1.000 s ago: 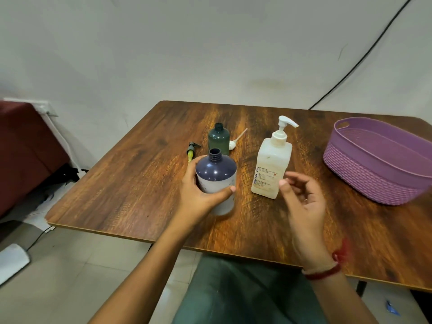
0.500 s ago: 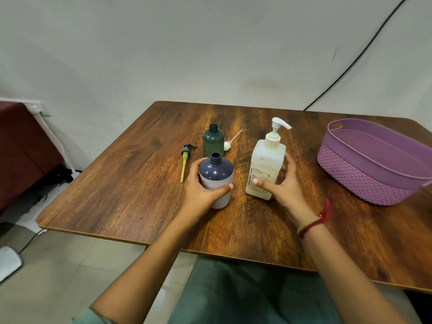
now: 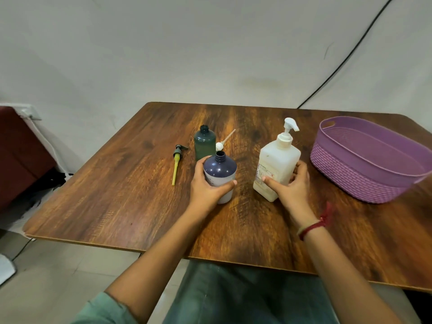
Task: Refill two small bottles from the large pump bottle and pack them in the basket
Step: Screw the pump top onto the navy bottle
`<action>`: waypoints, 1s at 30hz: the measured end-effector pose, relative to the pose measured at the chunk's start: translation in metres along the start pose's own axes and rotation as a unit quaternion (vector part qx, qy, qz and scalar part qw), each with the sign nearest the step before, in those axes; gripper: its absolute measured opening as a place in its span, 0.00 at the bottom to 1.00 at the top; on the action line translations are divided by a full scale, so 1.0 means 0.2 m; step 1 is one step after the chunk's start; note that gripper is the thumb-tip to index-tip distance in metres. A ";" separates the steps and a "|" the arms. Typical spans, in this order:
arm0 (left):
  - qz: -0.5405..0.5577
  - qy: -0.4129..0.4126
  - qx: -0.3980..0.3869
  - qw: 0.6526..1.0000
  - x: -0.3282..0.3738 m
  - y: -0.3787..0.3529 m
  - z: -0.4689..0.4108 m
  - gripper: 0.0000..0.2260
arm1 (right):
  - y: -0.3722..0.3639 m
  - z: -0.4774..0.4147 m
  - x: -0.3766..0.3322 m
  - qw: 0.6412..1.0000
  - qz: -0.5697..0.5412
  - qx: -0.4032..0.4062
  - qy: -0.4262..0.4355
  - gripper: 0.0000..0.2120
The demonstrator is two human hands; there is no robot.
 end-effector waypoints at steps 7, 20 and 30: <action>0.013 -0.010 -0.046 0.999 -0.03 -0.13 -0.09 0.36 | 0.01 -0.01 -0.01 0.998 0.026 0.050 0.001 0.37; 0.045 -0.012 -0.119 0.992 -0.11 -0.16 -0.17 0.38 | -0.02 0.03 -0.04 0.983 0.111 0.138 -0.052 0.43; 0.052 0.018 -0.097 0.994 -0.13 -0.16 -0.13 0.43 | 0.01 0.04 -0.02 0.996 0.054 0.061 -0.044 0.50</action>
Point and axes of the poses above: each hand's wrist, its own z-axis away from the middle knuckle, its own y-axis out of the back of the hand, x = y × z, the point moved 5 cm from there along -z, towards the middle knuckle, and after that the axes turned 14 degrees about -y, right-handed, at the moved point
